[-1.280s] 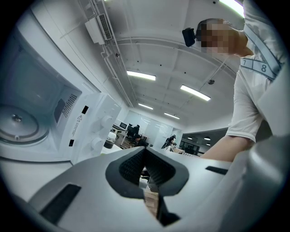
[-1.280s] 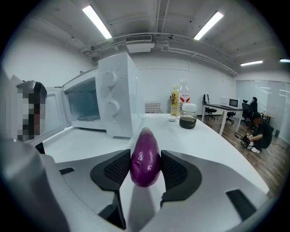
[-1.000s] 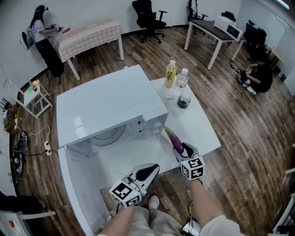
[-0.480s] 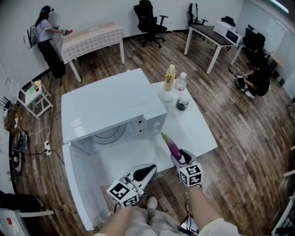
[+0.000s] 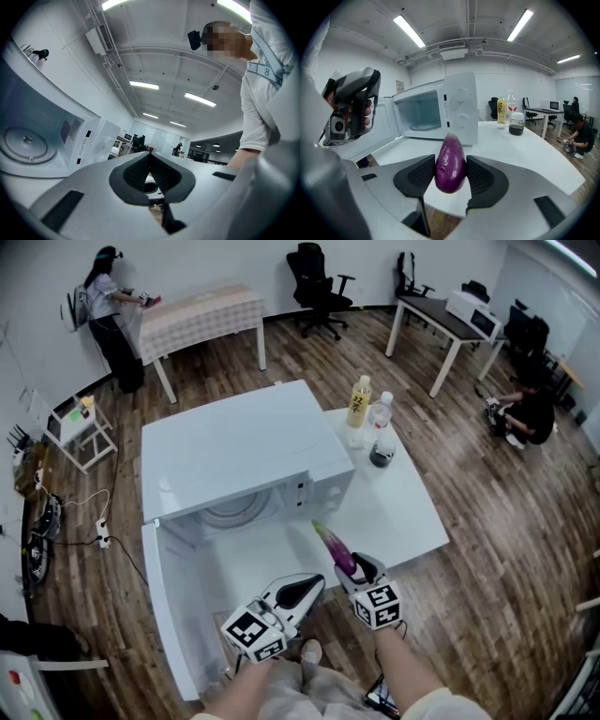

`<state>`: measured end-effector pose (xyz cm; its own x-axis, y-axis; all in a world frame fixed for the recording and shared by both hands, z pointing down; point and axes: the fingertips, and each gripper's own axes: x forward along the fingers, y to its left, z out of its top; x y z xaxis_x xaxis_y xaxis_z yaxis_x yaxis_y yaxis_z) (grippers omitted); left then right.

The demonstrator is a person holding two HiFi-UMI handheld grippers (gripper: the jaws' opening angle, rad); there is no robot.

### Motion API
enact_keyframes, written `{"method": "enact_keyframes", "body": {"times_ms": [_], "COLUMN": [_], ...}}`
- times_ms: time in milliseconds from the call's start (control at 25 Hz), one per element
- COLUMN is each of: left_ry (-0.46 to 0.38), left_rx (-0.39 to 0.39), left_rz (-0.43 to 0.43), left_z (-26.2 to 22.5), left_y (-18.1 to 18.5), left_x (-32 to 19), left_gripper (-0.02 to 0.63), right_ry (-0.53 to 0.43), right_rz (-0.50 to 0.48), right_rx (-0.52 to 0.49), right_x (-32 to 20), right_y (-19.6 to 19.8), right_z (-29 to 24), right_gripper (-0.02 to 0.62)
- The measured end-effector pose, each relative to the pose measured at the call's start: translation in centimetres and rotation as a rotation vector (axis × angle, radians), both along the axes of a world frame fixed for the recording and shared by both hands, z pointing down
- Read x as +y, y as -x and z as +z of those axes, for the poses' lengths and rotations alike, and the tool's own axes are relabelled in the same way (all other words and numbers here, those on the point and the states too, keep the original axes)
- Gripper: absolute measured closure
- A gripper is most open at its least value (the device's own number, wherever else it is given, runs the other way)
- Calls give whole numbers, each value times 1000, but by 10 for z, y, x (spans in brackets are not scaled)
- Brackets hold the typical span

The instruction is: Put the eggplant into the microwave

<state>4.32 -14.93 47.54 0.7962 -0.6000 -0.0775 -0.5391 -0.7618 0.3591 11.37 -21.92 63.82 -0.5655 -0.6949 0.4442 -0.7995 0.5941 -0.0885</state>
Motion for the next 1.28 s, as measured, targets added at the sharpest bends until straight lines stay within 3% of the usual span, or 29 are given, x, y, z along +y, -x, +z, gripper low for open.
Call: {"method": "enact_keyframes", "body": {"times_ms": [640, 1280], "left_ry": [3, -26], "left_rx": [34, 53], "left_rz": [-73, -282], "left_z": [-5, -19], "left_y": [37, 92], "left_x": [3, -25], "left_gripper": [604, 604], "right_ry": [-33, -85], "right_rz": [-140, -268], "right_rx": [-41, -69], "right_x": [-19, -71], "right_y": [92, 202], "right_z": [-17, -40], "right_gripper": [368, 368]}}
